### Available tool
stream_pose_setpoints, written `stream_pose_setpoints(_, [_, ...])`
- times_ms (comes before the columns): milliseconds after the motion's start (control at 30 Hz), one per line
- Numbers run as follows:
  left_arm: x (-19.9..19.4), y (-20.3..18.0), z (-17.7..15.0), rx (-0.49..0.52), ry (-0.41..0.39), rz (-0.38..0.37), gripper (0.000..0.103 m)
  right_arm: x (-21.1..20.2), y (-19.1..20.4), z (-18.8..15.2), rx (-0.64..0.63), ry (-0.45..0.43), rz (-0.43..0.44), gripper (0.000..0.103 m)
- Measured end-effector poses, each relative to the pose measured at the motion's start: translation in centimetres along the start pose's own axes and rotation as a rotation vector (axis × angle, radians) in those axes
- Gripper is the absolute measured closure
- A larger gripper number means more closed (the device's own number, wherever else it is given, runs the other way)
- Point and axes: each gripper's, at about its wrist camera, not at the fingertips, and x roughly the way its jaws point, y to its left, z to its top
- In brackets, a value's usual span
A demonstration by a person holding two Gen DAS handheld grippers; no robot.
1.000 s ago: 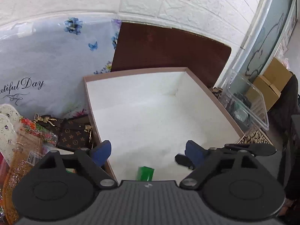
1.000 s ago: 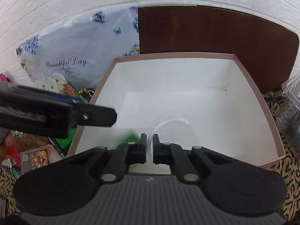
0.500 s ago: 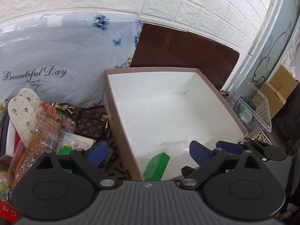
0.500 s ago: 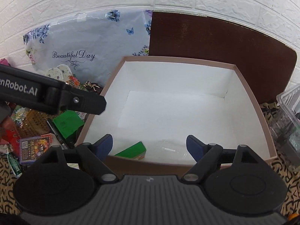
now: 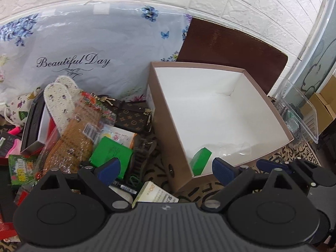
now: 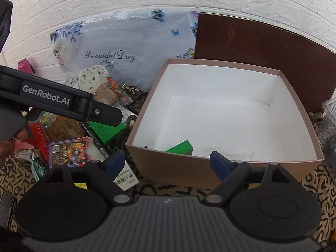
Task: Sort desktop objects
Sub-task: 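Withdraw the left gripper and reach toward the green-and-white snack packet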
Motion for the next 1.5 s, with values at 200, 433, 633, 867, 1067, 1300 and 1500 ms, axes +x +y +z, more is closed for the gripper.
stream_pose_setpoints(200, [-2.5, 2.4, -2.7, -0.039, -0.001, 0.031, 0.006, -0.8, 1.6, -0.5, -0.027, -0.001, 0.041, 0.017])
stream_pose_setpoints(433, [-5.2, 6.7, -9.3, -0.160, 0.075, 0.109, 0.006, -0.7, 4.5, -2.2, -0.080, 0.051, 0.115, 0.017])
stream_pose_setpoints(633, [-5.9, 9.2, -13.7, -0.280, 0.135, 0.141, 0.008, 0.1, 7.8, -4.0, -0.163, 0.116, 0.185, 0.017])
stream_pose_setpoints(867, [-6.3, 10.4, -13.7, -0.318, 0.096, 0.160, 0.009, 1.4, 10.2, -5.2, -0.263, 0.180, 0.228, 0.017])
stream_pose_setpoints(1067, [-5.6, 12.1, -12.9, -0.342, 0.087, 0.188, 0.012, 2.5, 12.2, -4.9, -0.336, 0.181, 0.273, 0.017])
stream_pose_setpoints(1300, [-3.8, 13.5, -12.5, -0.379, 0.102, 0.184, 0.021, 3.7, 14.1, -4.1, -0.380, 0.184, 0.320, 0.021])
stream_pose_setpoints(1500, [-2.7, 14.5, -12.1, -0.416, 0.108, 0.174, 0.031, 5.7, 16.9, -4.8, -0.440, 0.251, 0.392, 0.032])
